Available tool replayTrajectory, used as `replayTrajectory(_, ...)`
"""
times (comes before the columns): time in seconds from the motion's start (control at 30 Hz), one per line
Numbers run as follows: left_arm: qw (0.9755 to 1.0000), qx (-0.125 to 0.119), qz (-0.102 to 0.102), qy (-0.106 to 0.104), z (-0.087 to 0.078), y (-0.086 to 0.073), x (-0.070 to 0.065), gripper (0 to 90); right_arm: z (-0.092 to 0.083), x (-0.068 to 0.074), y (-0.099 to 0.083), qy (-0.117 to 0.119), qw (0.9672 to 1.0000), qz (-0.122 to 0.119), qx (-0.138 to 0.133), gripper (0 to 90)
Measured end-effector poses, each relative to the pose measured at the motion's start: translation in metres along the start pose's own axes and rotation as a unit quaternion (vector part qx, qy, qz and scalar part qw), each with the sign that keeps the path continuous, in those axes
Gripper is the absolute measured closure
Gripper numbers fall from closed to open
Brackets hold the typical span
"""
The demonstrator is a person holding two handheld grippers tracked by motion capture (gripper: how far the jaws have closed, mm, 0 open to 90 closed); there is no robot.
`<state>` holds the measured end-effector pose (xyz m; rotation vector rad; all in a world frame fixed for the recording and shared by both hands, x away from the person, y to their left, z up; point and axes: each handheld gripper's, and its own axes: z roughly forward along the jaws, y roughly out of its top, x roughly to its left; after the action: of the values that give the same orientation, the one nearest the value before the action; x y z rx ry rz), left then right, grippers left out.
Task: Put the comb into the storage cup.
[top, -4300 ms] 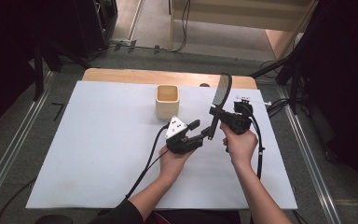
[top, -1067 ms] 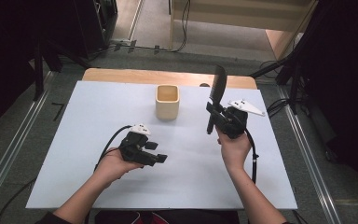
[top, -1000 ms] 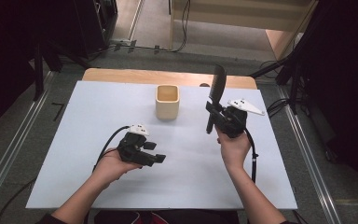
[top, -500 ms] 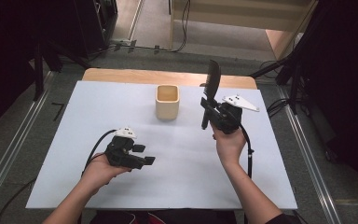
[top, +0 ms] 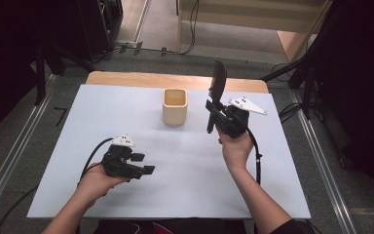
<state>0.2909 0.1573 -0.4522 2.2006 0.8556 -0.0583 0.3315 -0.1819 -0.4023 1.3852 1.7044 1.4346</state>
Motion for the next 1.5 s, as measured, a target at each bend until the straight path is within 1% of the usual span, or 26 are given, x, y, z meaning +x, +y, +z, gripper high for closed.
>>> replayTrajectory(0.33,1.0,0.002,-0.002,0.008,-0.005,-0.005,0.004,34.3,0.005,0.007,0.005,0.01,0.9999,-0.003,-0.005,69.6)
replayTrajectory(0.53,0.9999,0.0,-0.006,0.011,-0.008,-0.009,0.006,34.3,0.012,0.011,0.01,0.015,0.9998,-0.006,-0.008,69.5)
replayTrajectory(0.6,0.9999,-0.001,-0.007,0.012,-0.009,-0.01,0.007,34.3,0.014,0.013,0.012,0.016,0.9998,-0.004,-0.007,69.6)
replayTrajectory(0.73,0.9999,-0.002,-0.01,0.012,-0.011,-0.012,0.009,34.3,0.018,0.016,0.017,0.023,0.9996,-0.009,-0.01,69.6)
replayTrajectory(0.8,0.9999,-0.001,-0.01,0.014,-0.012,-0.012,0.01,34.3,0.02,0.017,0.02,0.023,0.9995,-0.016,-0.015,69.5)
replayTrajectory(0.93,0.9998,-0.003,-0.013,0.015,-0.013,-0.013,0.011,34.3,0.025,0.018,0.024,0.028,0.9994,-0.013,-0.013,69.5)
replayTrajectory(1.07,0.9998,-0.001,-0.012,0.016,-0.013,-0.015,0.012,34.3,0.031,0.018,0.03,0.033,0.9994,-0.012,-0.001,69.5)
replayTrajectory(1.1,0.9998,0.0,-0.012,0.017,-0.013,-0.015,0.012,34.3,0.033,0.018,0.032,0.033,0.9993,-0.016,-0.003,69.5)
replayTrajectory(1.2,0.9997,0.002,-0.013,0.022,-0.014,-0.016,0.013,34.3,0.036,0.019,0.036,0.035,0.9993,-0.013,0.001,69.5)
replayTrajectory(1.27,0.9997,0.001,-0.012,0.023,-0.015,-0.017,0.014,34.3,0.039,0.021,0.039,0.035,0.9993,-0.017,-0.002,69.6)
replayTrajectory(1.37,0.9996,0.001,-0.013,0.024,-0.016,-0.018,0.015,34.3,0.042,0.024,0.043,0.036,0.9993,-0.012,-0.002,69.5)
replayTrajectory(1.47,0.9995,0.003,-0.014,0.027,-0.016,-0.018,0.015,34.3,0.046,0.026,0.047,0.035,0.9993,-0.011,-0.01,69.5)
replayTrajectory(1.5,0.9995,0.002,-0.015,0.026,-0.016,-0.019,0.015,34.3,0.047,0.027,0.048,0.034,0.9993,-0.008,-0.012,69.5)
